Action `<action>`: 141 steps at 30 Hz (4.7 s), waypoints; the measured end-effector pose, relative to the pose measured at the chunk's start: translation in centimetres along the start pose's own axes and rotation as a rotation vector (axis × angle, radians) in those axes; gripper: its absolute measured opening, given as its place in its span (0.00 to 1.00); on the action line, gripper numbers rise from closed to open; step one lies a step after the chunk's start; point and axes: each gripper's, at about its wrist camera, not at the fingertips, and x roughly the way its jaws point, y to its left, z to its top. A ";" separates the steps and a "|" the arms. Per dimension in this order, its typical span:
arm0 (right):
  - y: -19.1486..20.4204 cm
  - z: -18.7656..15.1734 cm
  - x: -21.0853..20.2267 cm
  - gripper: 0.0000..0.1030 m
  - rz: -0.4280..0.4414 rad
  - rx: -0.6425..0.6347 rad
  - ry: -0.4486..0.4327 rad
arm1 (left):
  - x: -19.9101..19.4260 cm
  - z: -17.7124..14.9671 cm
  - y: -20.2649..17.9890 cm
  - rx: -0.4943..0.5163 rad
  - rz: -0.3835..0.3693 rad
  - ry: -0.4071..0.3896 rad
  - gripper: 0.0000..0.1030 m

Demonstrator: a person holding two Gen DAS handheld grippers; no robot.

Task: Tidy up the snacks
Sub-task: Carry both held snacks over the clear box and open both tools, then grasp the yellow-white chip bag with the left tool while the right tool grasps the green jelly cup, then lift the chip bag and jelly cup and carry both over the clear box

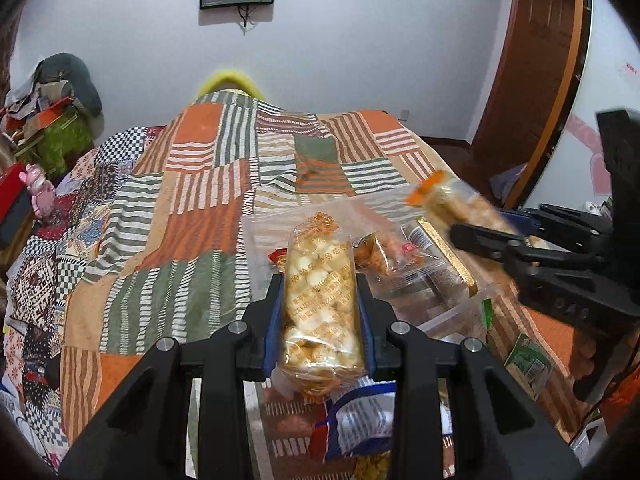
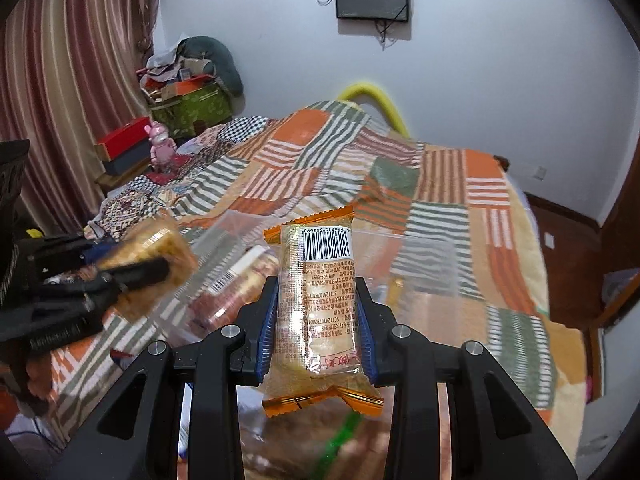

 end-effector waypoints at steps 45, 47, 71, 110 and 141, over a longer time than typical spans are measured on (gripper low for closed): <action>0.4 -5.0 -7.1 0.47 -0.031 0.046 0.010 | -8.1 -6.4 0.2 0.024 -0.015 0.015 0.57; 0.4 -6.0 -7.6 0.47 -0.047 0.062 0.014 | -8.3 -7.4 0.1 0.021 -0.016 0.034 0.58; 2.5 -15.0 -6.3 0.47 -0.008 0.156 0.169 | -4.1 -14.0 -3.8 -0.002 -0.118 0.209 0.70; 1.3 -12.4 -9.6 0.44 -0.019 0.168 0.038 | -8.5 -11.4 -6.3 0.034 -0.160 0.035 0.44; -1.8 -2.3 -2.4 0.44 -0.064 0.090 -0.051 | 0.0 0.1 -4.9 0.040 -0.073 -0.040 0.44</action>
